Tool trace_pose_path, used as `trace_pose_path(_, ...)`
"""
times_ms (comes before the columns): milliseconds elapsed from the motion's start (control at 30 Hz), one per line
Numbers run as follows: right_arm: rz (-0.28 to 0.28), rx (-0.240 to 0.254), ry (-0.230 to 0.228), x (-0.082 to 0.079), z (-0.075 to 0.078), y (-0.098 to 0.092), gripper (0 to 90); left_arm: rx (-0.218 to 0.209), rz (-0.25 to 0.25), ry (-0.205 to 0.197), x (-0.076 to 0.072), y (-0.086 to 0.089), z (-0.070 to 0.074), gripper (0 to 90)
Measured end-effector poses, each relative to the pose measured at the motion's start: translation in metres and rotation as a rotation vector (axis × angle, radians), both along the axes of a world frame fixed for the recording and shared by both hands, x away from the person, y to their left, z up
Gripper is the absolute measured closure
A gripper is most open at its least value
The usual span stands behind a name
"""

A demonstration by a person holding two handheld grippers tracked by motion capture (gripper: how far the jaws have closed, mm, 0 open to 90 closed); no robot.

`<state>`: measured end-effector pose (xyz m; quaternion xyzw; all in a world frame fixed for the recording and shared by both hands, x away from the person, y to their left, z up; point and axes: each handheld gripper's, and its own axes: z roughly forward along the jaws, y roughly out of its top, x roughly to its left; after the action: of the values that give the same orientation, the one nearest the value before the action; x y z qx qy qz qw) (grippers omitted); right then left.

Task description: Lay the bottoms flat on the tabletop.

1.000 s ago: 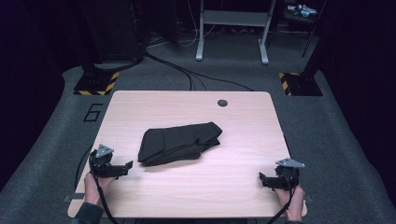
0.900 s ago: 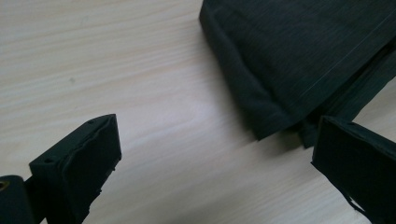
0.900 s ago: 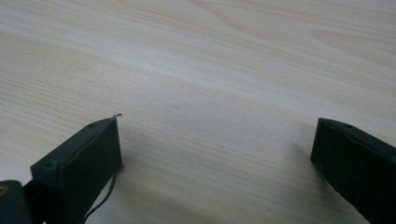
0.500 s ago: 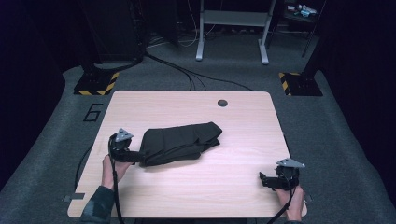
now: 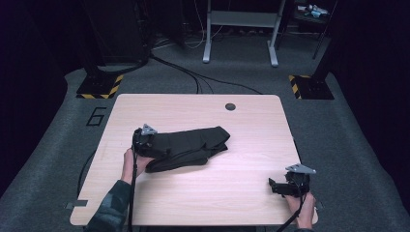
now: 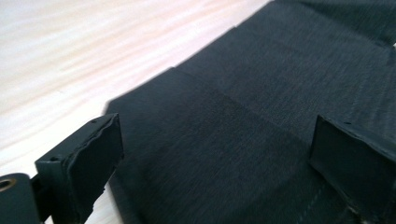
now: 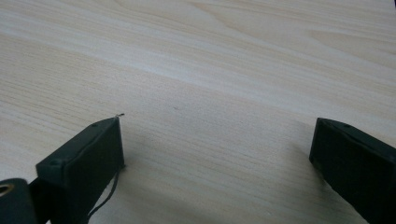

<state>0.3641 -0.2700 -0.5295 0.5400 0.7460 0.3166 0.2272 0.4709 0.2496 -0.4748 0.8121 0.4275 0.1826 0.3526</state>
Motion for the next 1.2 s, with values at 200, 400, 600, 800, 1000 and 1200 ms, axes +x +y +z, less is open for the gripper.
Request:
trace_pose_path(200, 0.001, 0.0, 0.0, 0.0, 0.0, 0.0, 2.4, -0.007, -0.012, 0.037, 0.004, -0.006, -0.014, 3.9)
trace_pose_path(400, 0.001, -0.001, -0.001, 0.0, 0.0, 0.0, 2.5, -0.003, -0.035, 0.034, -0.002, -0.014, -0.019, 4.7)
trace_pose_path(600, -0.001, 0.0, -0.002, 0.0, 0.0, 0.0, 2.5, 0.004, -0.063, 0.03, -0.009, -0.028, -0.02, 4.7)
trace_pose_path(800, 0.001, -0.001, -0.001, 0.0, 0.0, 0.0, 2.6, -0.008, -0.07, 0.021, -0.017, -0.042, -0.021, 4.7)
trace_pose_path(1000, 0.002, -0.001, -0.001, 0.0, 0.0, 0.0, 2.6, -0.016, -0.085, 0.024, -0.023, -0.052, -0.021, 4.6)
trace_pose_path(1200, -0.001, 0.001, -0.001, 0.0, 0.0, 0.0, 2.9, -0.03, -0.097, 0.021, -0.032, -0.064, -0.023, 4.6)
